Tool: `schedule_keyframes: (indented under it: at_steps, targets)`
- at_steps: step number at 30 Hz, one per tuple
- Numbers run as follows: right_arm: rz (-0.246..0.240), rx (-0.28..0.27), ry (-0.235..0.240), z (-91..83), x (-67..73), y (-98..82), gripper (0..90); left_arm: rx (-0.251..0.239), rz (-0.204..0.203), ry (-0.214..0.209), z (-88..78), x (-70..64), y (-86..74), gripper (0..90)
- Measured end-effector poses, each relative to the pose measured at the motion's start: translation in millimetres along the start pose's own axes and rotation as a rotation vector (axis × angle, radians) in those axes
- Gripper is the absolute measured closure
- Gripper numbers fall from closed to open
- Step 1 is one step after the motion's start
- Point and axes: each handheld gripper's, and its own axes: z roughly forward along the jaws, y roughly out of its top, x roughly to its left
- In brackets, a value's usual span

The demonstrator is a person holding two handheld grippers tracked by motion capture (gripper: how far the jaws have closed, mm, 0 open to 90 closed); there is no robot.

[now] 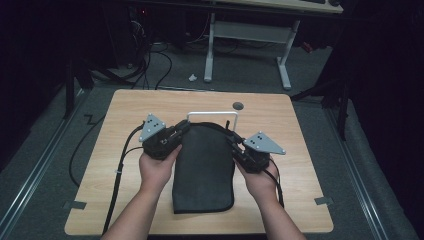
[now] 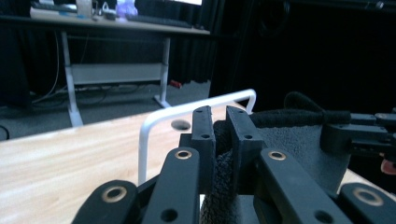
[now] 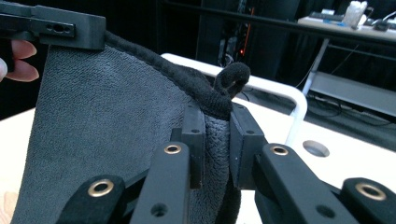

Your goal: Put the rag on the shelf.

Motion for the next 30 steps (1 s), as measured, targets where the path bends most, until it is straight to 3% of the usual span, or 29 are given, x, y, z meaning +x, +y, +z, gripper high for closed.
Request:
schedule_keyframes:
  at_steps: [18,30]
  targets:
    - [-0.015,-0.107,-0.036,-11.9,-9.6,49.6,79.5,-0.101,0.078,-0.004,-5.9,-11.1,54.9,82.4]
    - [-0.02,-0.139,-0.051,-17.0,-17.5,65.9,79.6,-0.116,0.104,-0.007,-2.5,-16.5,70.5,82.5]
